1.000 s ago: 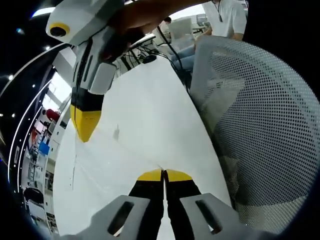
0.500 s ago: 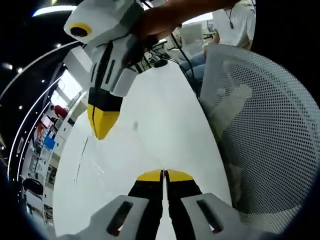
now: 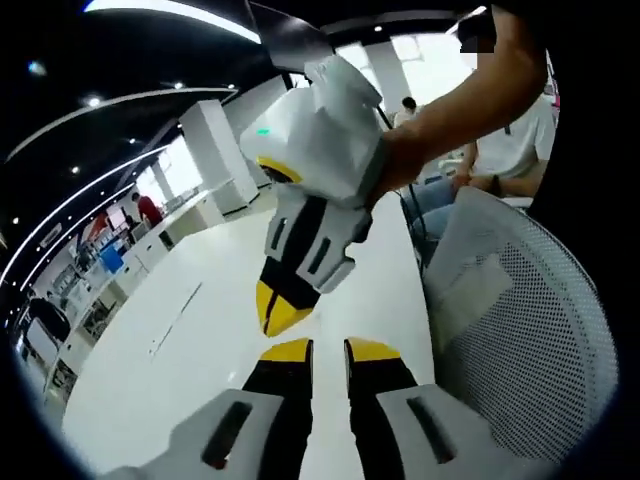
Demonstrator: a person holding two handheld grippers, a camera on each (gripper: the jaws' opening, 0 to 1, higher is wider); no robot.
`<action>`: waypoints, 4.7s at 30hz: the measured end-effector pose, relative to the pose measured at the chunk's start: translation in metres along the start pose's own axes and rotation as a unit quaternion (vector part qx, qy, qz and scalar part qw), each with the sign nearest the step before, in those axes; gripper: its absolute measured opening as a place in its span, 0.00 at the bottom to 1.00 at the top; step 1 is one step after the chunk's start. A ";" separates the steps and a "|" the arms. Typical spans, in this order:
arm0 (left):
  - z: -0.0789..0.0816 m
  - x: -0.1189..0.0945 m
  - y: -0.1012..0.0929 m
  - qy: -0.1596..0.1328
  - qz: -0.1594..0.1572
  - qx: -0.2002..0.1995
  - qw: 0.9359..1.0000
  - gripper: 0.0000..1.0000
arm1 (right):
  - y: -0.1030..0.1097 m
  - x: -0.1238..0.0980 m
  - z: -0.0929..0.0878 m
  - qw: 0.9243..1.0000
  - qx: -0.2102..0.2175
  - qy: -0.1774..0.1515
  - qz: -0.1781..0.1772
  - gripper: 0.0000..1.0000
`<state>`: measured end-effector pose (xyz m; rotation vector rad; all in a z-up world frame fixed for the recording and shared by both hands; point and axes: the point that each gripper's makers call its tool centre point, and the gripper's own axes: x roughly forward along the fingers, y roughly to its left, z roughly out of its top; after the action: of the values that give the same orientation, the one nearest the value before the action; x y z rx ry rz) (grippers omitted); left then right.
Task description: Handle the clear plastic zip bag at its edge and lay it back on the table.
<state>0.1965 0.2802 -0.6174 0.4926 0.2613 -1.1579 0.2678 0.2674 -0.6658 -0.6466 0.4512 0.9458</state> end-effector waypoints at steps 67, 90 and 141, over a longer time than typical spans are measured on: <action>-0.123 -0.074 -0.001 0.035 0.167 -0.166 0.971 0.46 | 0.027 0.075 -0.034 0.996 0.077 0.046 0.019 0.13; -0.116 -0.069 -0.003 0.016 0.155 -0.192 0.969 0.71 | 0.013 0.011 -0.048 0.989 0.145 0.001 -0.030 0.65; -0.090 -0.065 0.006 -0.039 0.164 -0.199 0.965 0.99 | 0.035 -0.076 -0.092 0.975 0.186 -0.058 -0.102 1.00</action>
<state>0.1815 0.3793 -0.6653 0.1263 0.3216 -0.7717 0.1916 0.1747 -0.6966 -0.2884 0.4336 0.6752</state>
